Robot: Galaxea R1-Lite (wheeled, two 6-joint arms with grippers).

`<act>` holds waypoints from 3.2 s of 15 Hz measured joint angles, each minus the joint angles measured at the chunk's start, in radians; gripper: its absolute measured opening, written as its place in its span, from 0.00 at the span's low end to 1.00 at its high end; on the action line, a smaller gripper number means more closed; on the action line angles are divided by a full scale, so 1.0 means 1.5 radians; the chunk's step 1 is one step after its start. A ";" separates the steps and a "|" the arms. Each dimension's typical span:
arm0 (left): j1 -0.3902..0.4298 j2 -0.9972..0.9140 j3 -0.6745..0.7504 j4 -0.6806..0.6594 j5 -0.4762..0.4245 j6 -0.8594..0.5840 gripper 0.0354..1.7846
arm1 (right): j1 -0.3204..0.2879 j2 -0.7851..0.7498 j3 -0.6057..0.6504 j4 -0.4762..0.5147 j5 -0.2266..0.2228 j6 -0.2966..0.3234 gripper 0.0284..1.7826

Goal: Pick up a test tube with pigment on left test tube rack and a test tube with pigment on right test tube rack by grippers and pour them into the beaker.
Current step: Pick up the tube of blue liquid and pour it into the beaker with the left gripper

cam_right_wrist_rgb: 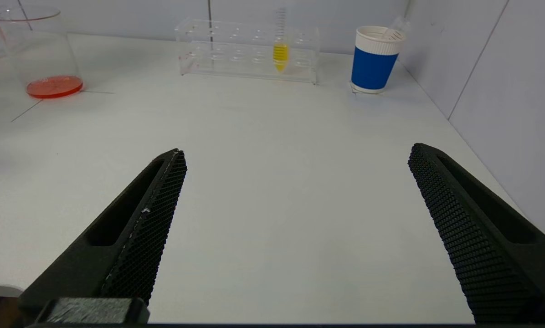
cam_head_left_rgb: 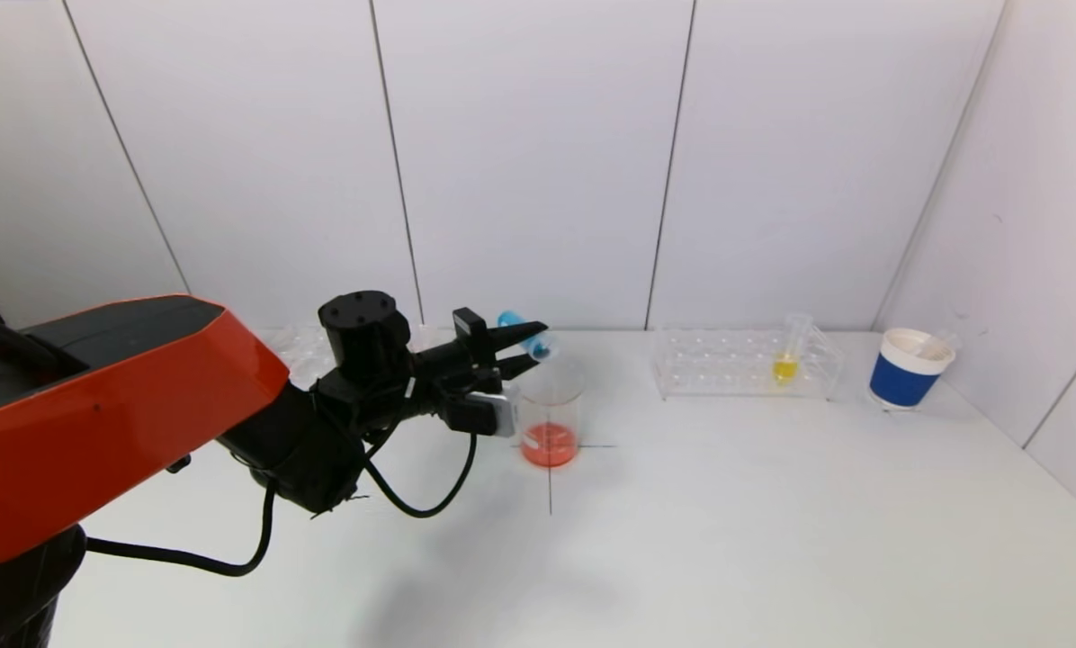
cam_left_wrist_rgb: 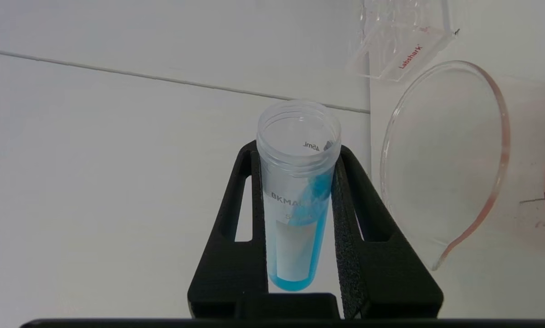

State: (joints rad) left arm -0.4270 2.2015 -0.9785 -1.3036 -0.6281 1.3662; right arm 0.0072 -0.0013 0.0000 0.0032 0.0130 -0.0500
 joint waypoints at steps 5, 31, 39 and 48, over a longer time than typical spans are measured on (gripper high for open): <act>0.001 -0.022 -0.001 0.086 0.000 0.058 0.23 | 0.000 0.000 0.000 0.000 0.000 0.000 0.99; 0.023 -0.020 -0.113 0.274 0.021 0.212 0.23 | 0.000 0.000 0.000 0.000 0.000 0.000 0.99; 0.022 -0.021 -0.116 0.285 0.022 0.241 0.23 | 0.000 0.000 0.000 0.000 0.000 0.000 0.99; 0.020 -0.030 -0.134 0.319 0.027 0.281 0.23 | 0.000 0.000 0.000 0.000 0.000 0.000 0.99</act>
State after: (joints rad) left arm -0.3972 2.1570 -1.1796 -0.8255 -0.5872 1.7870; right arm 0.0072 -0.0013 0.0000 0.0032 0.0134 -0.0496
